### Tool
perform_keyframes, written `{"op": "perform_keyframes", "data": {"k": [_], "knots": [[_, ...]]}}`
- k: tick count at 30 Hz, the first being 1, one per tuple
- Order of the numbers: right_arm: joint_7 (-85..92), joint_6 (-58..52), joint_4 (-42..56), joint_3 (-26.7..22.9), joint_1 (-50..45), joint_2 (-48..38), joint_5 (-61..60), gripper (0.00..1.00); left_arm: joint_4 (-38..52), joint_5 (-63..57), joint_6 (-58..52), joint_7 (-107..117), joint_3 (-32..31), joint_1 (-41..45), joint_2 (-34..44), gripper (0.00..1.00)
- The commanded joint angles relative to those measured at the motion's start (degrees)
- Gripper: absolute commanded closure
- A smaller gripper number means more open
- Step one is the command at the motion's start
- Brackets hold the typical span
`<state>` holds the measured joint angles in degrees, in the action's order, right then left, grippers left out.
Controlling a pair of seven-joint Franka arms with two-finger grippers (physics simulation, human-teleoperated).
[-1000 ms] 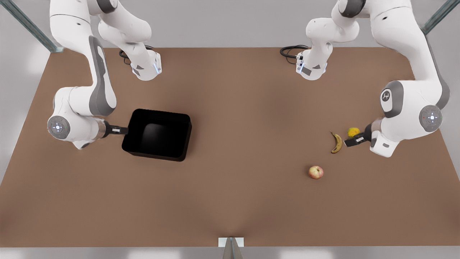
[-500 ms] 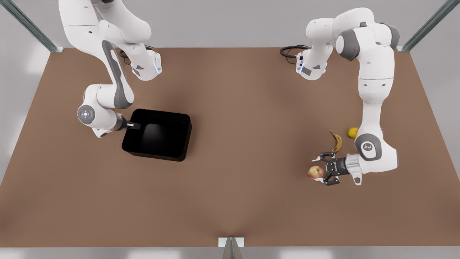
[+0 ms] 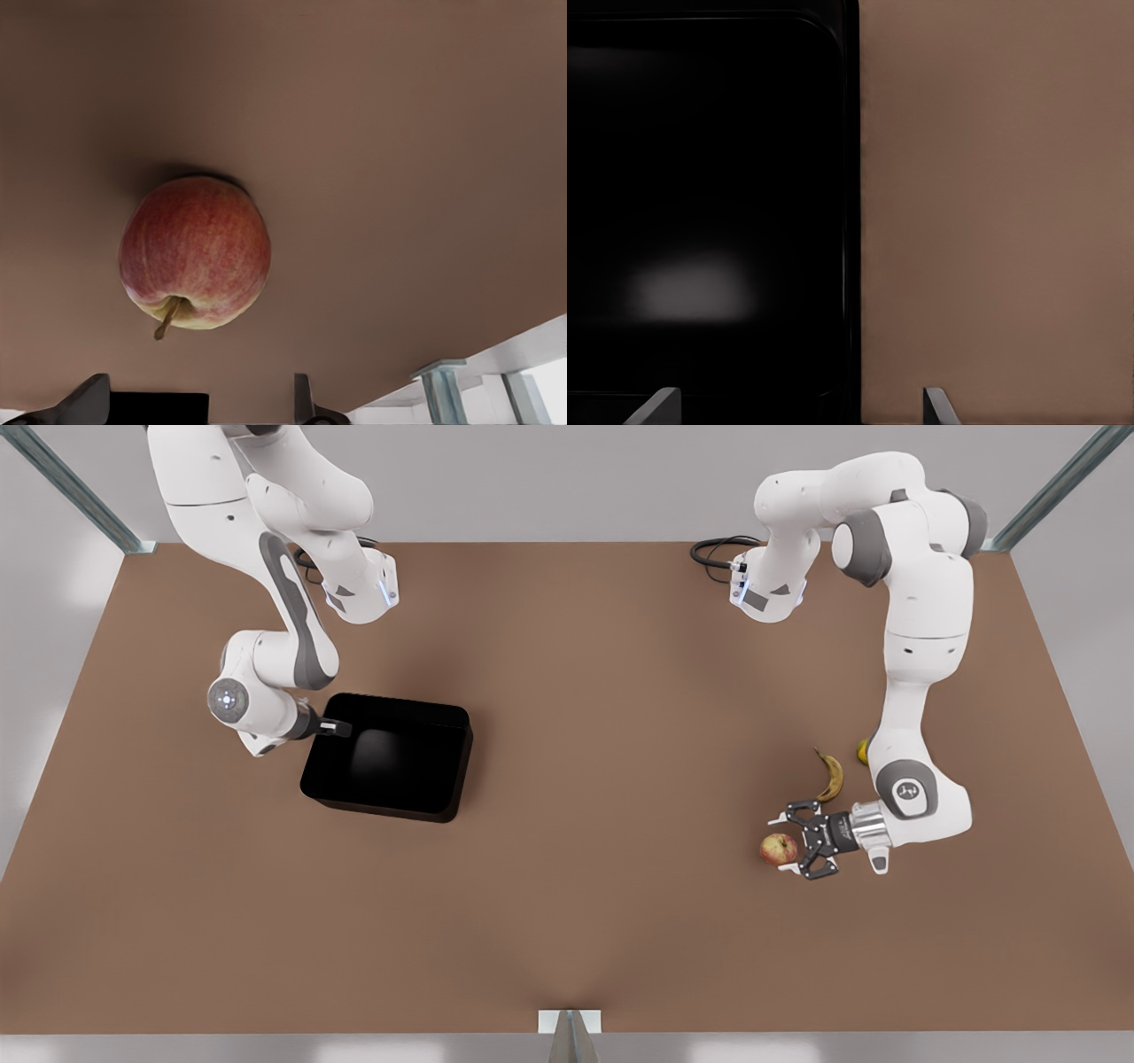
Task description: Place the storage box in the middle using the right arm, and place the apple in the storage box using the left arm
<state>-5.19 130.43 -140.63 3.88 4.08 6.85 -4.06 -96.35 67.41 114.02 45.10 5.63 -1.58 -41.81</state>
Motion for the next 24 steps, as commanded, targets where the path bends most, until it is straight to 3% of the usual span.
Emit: {"op": "perform_keyframes", "data": {"k": [1, 6, 7, 9, 10, 11, 13, 15, 18, 24], "knots": [[0.00, 0.09, 0.00, -0.02, -0.04, 0.27, 0.01, 0.00, 0.02, 0.00, 0.50, -0.01, 0.00, 0.00, -0.11, 0.00], [0.27, 0.09, 0.44, -0.19, -0.39, 3.09, 0.19, 0.00, 0.02, 2.19, 2.53, -1.68, -0.35, 0.00, -2.04, 0.00], [0.27, 0.09, 0.44, -0.19, -0.39, 3.17, 0.19, 0.04, -0.07, 3.16, 2.62, -2.47, -0.35, 0.00, -2.13, 0.00], [0.35, 0.09, 0.53, -0.19, -0.39, 3.26, 0.28, 0.50, 0.02, 4.12, 2.79, -3.26, -0.44, 0.00, -3.01, 0.00], [0.35, 0.00, 0.62, -0.19, -0.39, 3.70, 0.89, 0.64, -0.07, 4.39, 2.79, -3.96, -0.35, 0.00, -3.27, 0.00], [0.35, 0.09, 0.62, -0.19, -0.39, 4.05, 0.89, 0.68, -0.07, 4.57, 2.88, -3.96, -0.44, 0.00, -3.45, 0.00], [0.35, 0.09, 0.70, -0.19, -0.39, 4.67, 0.89, 0.71, -0.07, 4.92, 3.23, -4.05, -0.35, 0.00, -3.45, 0.00], [0.35, 0.09, 0.79, -0.19, -0.39, 5.02, 0.98, 0.79, -0.07, 4.92, 3.49, -3.88, -0.35, 0.09, -3.45, 0.07], [0.44, 0.09, 1.14, -0.19, -0.48, 5.55, 0.98, 0.79, -0.25, 5.01, 3.58, -3.96, -0.35, 0.09, -3.54, 0.15], [2.20, -0.18, 2.02, -0.19, -0.48, 5.63, 1.24, 0.79, -0.51, 5.10, 4.02, -3.88, -0.35, 0.09, -3.71, 0.17]]}}
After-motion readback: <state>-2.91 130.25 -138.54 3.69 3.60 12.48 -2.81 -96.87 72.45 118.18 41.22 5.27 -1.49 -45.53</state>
